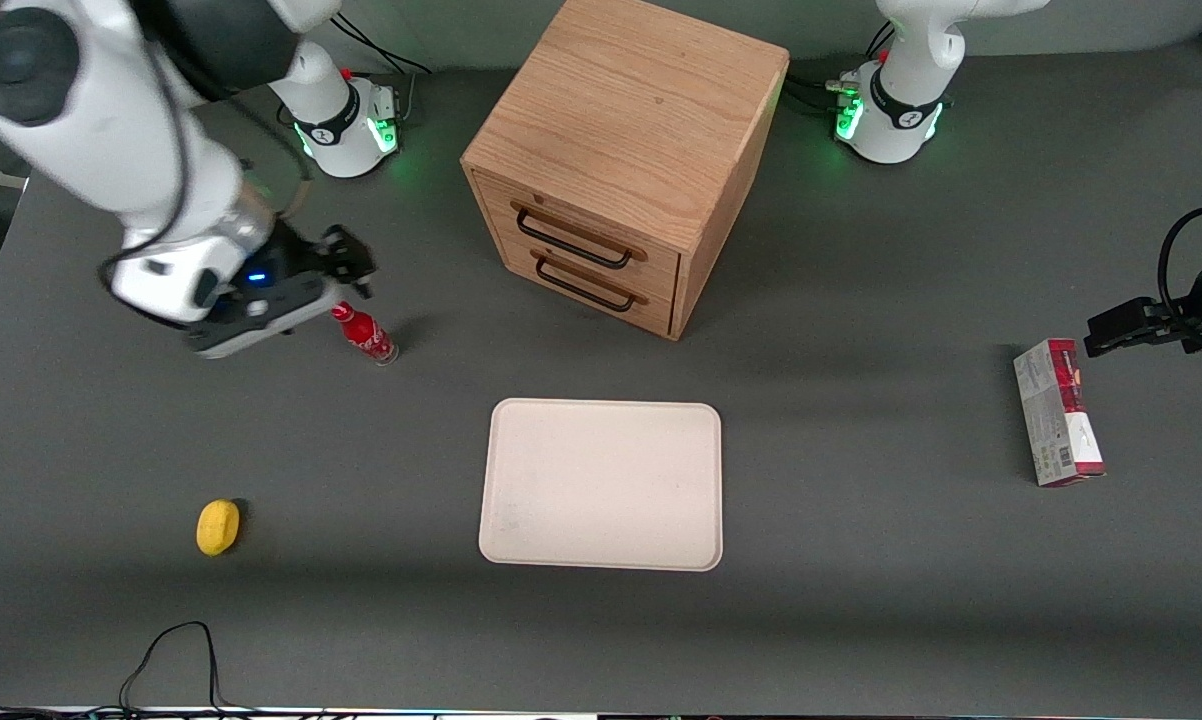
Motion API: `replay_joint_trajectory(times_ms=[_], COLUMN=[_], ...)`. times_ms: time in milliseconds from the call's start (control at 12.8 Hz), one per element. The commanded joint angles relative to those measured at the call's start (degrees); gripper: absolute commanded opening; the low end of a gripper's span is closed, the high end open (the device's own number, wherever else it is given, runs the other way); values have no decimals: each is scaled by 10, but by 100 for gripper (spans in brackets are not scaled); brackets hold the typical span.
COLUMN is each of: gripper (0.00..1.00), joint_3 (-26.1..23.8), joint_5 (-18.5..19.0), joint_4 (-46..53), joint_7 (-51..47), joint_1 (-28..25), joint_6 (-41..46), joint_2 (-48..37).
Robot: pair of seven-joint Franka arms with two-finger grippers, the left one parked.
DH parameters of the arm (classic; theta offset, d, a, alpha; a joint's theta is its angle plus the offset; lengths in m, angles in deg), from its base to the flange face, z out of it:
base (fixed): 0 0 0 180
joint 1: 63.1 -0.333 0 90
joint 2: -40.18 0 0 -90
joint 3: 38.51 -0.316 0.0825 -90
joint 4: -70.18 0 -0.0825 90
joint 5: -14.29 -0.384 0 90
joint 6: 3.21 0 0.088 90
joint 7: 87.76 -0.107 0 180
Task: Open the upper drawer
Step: 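Move the right gripper toward the upper drawer's black handle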
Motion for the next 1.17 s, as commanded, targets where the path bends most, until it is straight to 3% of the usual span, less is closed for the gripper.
replay_joint_trajectory(times_ms=[0,545,934,1012,1090], gripper=[100,100,100,100,100], joint_3=[7,4,4,5,10], joint_5=[-9,-10,-12,-17,-46], joint_4=[70,72,45,43,40], joint_7=[72,168,219,237,255], joint_1=[-59,-156,-176,-176,-174], joint_6=[7,7,3,3,6], joint_2=[62,85,76,75,72])
